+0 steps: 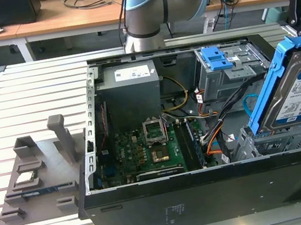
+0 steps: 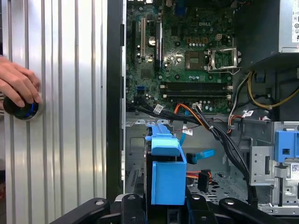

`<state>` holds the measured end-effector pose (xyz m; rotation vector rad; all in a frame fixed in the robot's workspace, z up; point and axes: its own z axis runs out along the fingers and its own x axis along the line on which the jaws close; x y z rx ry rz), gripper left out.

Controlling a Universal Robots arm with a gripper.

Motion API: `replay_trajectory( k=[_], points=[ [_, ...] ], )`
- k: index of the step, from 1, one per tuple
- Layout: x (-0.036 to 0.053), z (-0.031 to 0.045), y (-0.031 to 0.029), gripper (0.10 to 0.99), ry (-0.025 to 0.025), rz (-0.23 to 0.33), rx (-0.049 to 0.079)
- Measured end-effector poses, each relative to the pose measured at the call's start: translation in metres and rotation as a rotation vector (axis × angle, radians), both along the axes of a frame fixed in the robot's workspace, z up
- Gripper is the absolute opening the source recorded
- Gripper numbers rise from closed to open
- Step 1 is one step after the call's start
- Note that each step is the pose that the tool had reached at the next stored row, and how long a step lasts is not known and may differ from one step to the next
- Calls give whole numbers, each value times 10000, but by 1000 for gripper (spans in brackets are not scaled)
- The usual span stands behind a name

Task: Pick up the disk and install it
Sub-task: 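Insert the disk into the insertion slot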

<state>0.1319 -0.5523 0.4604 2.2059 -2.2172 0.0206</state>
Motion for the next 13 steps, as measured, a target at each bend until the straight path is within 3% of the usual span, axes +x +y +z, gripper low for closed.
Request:
replay_trajectory(
  k=[4, 13],
  points=[
    [1, -54, 2, 361, 0, 0, 0],
    [60, -152, 69, 361, 5, 0, 0]
  ],
)
